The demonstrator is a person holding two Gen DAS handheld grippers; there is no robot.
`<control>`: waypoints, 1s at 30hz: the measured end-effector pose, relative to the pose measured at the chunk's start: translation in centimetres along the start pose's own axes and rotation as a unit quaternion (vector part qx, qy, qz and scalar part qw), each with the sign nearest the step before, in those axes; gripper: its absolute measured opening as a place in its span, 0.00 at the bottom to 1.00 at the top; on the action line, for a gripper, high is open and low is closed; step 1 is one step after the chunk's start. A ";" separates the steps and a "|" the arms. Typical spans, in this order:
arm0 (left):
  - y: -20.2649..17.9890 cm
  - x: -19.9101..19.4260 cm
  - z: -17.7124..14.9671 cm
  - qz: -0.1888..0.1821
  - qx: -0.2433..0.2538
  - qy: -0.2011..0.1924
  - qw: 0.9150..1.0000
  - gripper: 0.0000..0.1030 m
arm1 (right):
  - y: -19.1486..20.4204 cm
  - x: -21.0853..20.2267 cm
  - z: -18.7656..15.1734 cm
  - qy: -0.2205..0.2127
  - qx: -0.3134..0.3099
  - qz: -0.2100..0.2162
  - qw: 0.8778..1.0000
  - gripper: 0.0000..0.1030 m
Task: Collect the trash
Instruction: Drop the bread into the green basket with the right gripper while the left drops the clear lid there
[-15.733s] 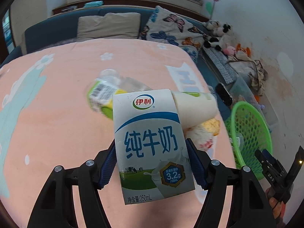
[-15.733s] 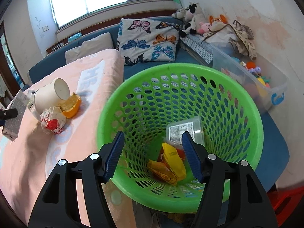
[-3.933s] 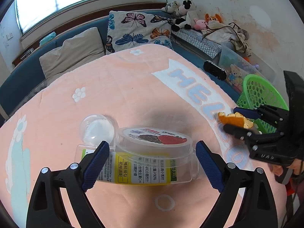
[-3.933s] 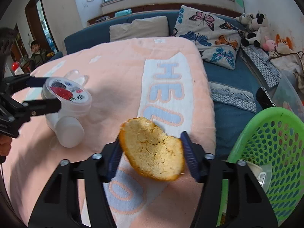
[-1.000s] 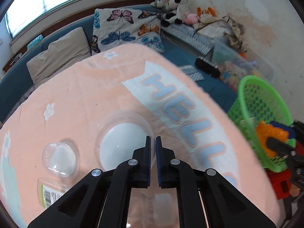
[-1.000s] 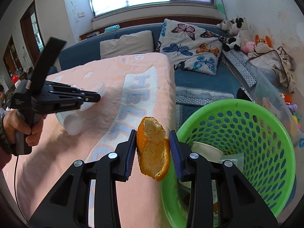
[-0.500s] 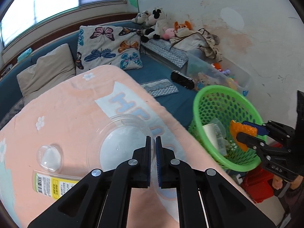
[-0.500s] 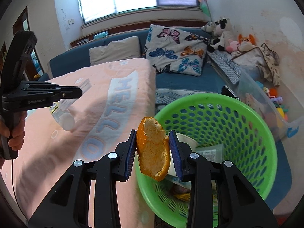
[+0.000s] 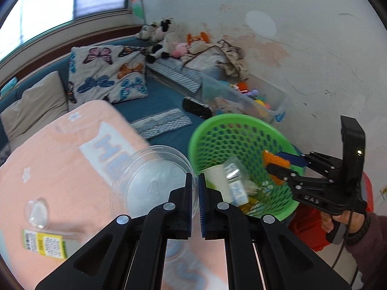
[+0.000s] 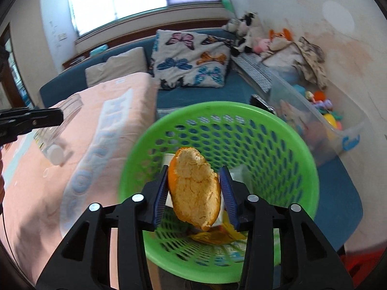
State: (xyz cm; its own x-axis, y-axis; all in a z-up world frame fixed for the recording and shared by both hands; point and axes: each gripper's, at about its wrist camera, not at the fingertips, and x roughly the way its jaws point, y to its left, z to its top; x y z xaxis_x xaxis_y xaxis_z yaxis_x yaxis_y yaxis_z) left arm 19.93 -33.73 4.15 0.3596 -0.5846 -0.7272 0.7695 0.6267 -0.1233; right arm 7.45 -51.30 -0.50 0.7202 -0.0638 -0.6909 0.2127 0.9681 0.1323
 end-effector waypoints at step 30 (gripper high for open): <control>-8.2 6.5 1.3 -0.039 0.023 0.033 0.998 0.52 | -4.2 -5.3 -1.8 -0.034 0.022 -0.029 0.999 0.69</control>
State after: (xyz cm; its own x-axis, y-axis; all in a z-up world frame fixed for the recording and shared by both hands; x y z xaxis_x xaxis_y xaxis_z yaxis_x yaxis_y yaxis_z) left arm 16.66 -43.33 1.29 0.2640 -0.5949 -0.7592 0.8178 0.5554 -0.1508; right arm 1.53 -54.56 1.31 0.7491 -0.1374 -0.6480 0.2828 0.9510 0.1253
